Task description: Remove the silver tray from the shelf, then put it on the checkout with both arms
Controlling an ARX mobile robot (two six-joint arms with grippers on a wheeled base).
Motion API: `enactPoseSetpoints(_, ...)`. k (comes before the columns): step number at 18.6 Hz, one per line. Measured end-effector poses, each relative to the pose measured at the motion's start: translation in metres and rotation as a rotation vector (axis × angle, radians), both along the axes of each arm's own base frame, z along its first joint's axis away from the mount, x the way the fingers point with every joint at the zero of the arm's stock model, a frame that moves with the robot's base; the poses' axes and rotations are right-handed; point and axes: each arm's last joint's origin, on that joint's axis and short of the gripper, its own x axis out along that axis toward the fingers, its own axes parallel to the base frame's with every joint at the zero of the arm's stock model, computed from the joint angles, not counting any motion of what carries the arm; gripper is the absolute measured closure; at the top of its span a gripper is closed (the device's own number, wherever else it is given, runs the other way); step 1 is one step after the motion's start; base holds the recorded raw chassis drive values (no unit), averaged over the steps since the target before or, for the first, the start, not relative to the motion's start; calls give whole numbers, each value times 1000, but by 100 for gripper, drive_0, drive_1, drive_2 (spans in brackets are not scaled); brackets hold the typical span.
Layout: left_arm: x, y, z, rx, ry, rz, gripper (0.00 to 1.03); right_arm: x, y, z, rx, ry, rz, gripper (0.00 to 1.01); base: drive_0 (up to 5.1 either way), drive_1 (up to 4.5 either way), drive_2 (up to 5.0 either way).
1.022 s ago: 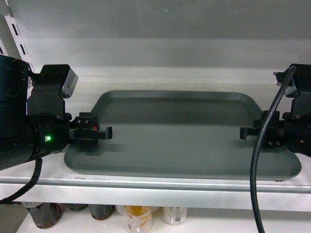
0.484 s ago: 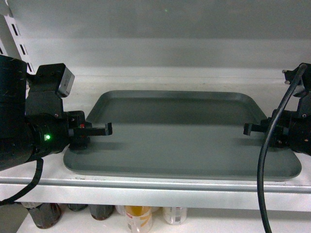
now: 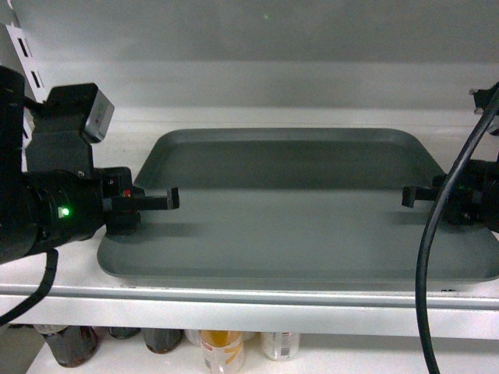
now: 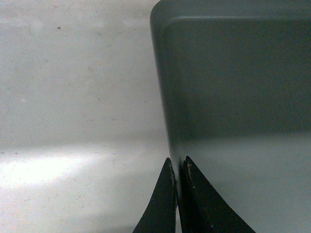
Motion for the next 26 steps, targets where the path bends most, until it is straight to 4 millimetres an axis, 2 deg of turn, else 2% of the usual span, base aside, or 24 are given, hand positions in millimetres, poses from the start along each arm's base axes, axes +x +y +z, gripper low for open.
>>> enactPoseSetpoints(4,-11,-1,28,1,-50,-11,100,-6,-3,27,3,-34,3,98,0,0,0)
enactPoseSetpoints(14,-25,-1,51,22,18,-34,100,-23,-10,63,1,79,-3,98,0,0,0)
enactPoseSetpoints(18,-27,-1,52,34,49,-38,100,-26,-10,62,16,131,-12,98,0,0,0)
enactPoseSetpoints(26,-26,-1,54,44,36,-44,100,-25,-12,63,41,118,-27,98,0,0,0)
